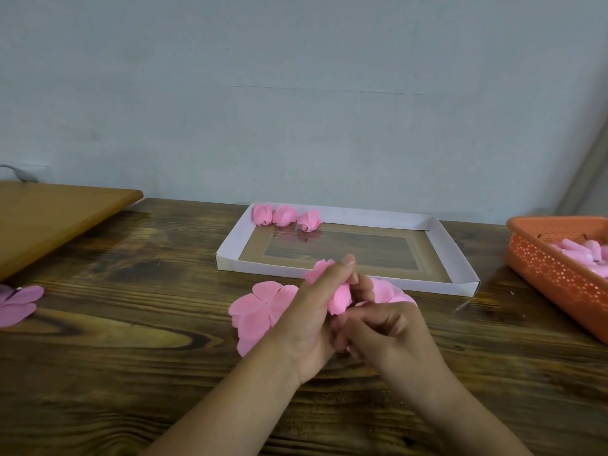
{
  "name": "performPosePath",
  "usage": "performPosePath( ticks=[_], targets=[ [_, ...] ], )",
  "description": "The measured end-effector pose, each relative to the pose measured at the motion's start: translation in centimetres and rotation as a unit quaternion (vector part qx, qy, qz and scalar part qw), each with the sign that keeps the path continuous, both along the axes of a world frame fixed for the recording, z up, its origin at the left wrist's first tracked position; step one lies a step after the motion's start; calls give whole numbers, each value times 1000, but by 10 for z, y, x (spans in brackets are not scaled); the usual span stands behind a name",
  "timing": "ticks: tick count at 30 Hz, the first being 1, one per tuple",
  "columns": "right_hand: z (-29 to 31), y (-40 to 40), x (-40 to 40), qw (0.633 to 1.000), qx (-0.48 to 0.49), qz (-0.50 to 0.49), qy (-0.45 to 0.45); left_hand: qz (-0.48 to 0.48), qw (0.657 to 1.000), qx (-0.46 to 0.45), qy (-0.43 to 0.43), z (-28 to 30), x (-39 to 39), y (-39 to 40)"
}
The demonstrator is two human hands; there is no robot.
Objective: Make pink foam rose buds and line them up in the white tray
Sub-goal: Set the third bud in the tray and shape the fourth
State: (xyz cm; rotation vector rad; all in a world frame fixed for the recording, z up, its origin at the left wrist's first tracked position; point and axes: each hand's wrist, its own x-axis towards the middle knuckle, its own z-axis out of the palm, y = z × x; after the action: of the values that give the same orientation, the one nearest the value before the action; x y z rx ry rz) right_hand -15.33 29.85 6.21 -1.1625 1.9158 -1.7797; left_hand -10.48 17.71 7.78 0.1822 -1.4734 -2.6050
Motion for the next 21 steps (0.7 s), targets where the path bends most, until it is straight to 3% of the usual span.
performPosePath(
  ticks=[3,6,10,12,14,15,17,21],
  targets=[
    [-8,1,1,986,25,-56,158,17,1000,-17,4,0,0,0],
    [-11,2,0,947,52,-132,288,28,999,-41,3,2,0,1],
    [-14,0,0,908,82,-184,367,50,998,-37,-19,-2,-3,2],
    [-13,-1,2,940,90,-161,288,50,998,-13,-22,-3,-3,0],
    [-4,-1,3,992,79,-73,58,38,999,5,-23,-3,-3,-2],
    [3,-1,3,994,68,-18,-84,31,999,15,-22,-4,-2,-4],
    [14,-1,3,945,34,96,-312,17,999,26,-14,-6,-3,-6],
    [20,3,0,875,-36,191,-444,-25,999,22,22,-5,-1,-9]
  ],
)
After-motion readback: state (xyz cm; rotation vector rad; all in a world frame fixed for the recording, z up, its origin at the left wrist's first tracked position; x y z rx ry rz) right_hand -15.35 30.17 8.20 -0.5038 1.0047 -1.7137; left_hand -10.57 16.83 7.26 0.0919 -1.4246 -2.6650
